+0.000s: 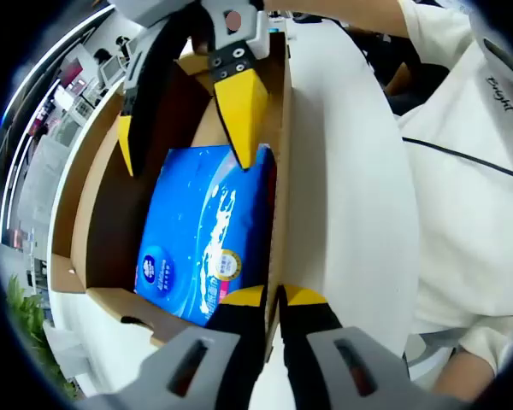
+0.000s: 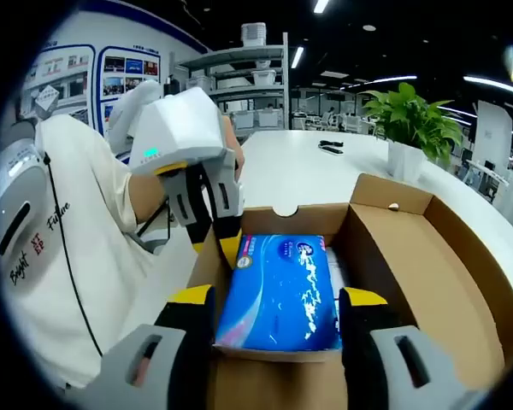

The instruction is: Operate the shoe box by opening the lid, removing the specified soft item, and placing it in the target area until the item is outside and the box remains undamaged.

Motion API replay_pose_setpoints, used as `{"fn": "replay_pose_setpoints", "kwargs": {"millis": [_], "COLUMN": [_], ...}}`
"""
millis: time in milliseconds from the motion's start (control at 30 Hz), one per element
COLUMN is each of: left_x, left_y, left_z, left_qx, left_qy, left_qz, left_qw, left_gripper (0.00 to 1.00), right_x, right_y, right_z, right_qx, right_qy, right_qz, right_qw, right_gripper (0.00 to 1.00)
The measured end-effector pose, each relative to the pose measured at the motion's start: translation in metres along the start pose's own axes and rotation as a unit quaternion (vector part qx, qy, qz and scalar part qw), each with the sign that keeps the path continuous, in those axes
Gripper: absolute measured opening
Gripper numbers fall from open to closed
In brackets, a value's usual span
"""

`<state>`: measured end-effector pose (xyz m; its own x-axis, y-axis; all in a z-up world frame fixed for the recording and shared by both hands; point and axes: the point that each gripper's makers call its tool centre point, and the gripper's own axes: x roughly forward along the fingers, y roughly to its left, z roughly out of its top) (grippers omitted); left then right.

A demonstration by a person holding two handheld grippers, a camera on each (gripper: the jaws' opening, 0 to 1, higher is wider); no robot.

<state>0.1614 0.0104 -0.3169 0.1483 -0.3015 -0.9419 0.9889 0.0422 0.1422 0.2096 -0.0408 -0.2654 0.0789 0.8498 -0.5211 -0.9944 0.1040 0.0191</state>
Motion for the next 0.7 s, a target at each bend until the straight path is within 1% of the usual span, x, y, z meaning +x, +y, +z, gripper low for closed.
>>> {"fn": "replay_pose_setpoints", "kwargs": {"millis": [33,67,167,267,333,400,433,500,700], "left_x": [0.0,0.0,0.0,0.0,0.0,0.0,0.0,0.0,0.0], "left_y": [0.0,0.0,0.0,0.0,0.0,0.0,0.0,0.0,0.0], "left_z": [0.0,0.0,0.0,0.0,0.0,0.0,0.0,0.0,0.0], "left_qx": [-0.001,-0.001,-0.003,-0.004,-0.005,-0.004,-0.003,-0.004,-0.004], "left_qy": [0.001,0.001,0.001,0.001,0.001,0.001,0.001,0.001,-0.001], "left_qz": [0.0,0.0,0.002,0.002,0.002,0.003,0.004,0.003,0.003], "left_qw": [1.0,1.0,1.0,1.0,1.0,1.0,1.0,1.0,1.0], "left_gripper": [0.05,0.05,0.06,0.06,0.06,0.06,0.06,0.06,0.06], "right_x": [0.001,0.002,0.002,0.01,0.011,0.016,0.019,0.018,0.019], "right_y": [-0.002,-0.002,0.0,0.001,-0.001,0.001,0.002,0.001,0.002], "right_z": [-0.002,-0.004,-0.009,-0.013,-0.016,-0.023,-0.026,-0.024,-0.025], "right_qx": [-0.016,-0.027,-0.022,-0.027,-0.037,-0.046,-0.053,-0.048,-0.054], "right_qy": [0.01,0.017,0.029,0.046,0.055,0.074,0.079,0.079,0.081], "right_qz": [-0.009,-0.01,0.0,0.009,0.005,0.005,0.005,0.003,0.008], "right_qw": [0.9998,0.9994,0.9993,0.9986,0.9978,0.9961,0.9954,0.9957,0.9952], "right_gripper": [0.61,0.61,0.63,0.66,0.65,0.65,0.66,0.65,0.62]}}
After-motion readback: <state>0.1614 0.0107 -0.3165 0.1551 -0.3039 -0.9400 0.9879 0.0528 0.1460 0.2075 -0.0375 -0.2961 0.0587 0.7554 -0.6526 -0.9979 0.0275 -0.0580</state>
